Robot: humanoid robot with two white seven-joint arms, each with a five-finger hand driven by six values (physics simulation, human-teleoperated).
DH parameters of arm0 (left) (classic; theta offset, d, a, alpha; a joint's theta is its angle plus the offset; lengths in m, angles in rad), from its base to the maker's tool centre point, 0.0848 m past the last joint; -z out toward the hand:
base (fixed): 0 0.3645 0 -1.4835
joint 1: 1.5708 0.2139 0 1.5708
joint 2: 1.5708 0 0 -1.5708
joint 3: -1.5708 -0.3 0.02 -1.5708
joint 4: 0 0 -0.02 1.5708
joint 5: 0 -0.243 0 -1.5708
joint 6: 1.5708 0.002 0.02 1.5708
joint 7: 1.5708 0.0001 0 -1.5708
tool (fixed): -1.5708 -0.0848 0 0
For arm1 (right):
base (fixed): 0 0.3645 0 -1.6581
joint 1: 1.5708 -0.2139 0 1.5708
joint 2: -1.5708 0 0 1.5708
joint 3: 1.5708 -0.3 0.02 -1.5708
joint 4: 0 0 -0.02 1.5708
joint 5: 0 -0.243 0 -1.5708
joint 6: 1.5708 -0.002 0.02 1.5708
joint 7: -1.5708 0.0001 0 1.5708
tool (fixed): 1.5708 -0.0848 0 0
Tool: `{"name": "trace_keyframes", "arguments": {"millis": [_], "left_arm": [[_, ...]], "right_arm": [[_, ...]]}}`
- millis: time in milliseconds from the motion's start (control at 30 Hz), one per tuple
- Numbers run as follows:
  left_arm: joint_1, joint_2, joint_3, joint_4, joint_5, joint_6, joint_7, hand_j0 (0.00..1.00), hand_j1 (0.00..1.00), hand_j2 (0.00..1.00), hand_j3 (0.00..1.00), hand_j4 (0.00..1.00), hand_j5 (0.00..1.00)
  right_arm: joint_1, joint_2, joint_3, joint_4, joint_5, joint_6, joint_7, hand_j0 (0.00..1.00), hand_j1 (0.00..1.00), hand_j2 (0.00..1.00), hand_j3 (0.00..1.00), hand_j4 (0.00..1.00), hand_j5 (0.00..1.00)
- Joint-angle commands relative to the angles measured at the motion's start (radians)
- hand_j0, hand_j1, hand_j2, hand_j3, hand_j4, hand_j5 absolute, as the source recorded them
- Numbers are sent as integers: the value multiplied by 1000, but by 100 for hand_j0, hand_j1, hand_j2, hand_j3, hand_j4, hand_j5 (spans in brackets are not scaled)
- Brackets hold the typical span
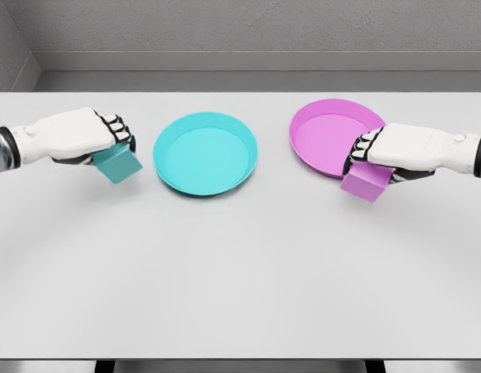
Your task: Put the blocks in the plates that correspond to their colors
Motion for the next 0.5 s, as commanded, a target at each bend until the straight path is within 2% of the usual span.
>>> {"name": "trace_keyframes", "arguments": {"millis": [0, 167, 333, 467], "left_arm": [[0, -39, 4, 0, 11, 2, 1, 37, 37, 37, 37, 37, 37], [-28, -116, -10, 3, 2, 2, -2, 37, 37, 37, 37, 37, 37], [-41, -165, -26, 11, -8, 2, -7, 37, 37, 37, 37, 37, 37], [-97, -220, -83, 83, -14, 2, -8, 37, 37, 37, 37, 37, 37]], "right_arm": [[0, 6, 0, 10, -3, 19, 0, 56, 56, 56, 56, 56, 56], [-3, 6, 1, 16, -3, 36, -2, 56, 56, 56, 56, 56, 56], [-41, 41, 1, 70, -3, 36, 0, 56, 56, 56, 56, 56, 56], [-52, 67, 3, 110, -3, 37, 0, 56, 56, 56, 56, 56, 56]]}}
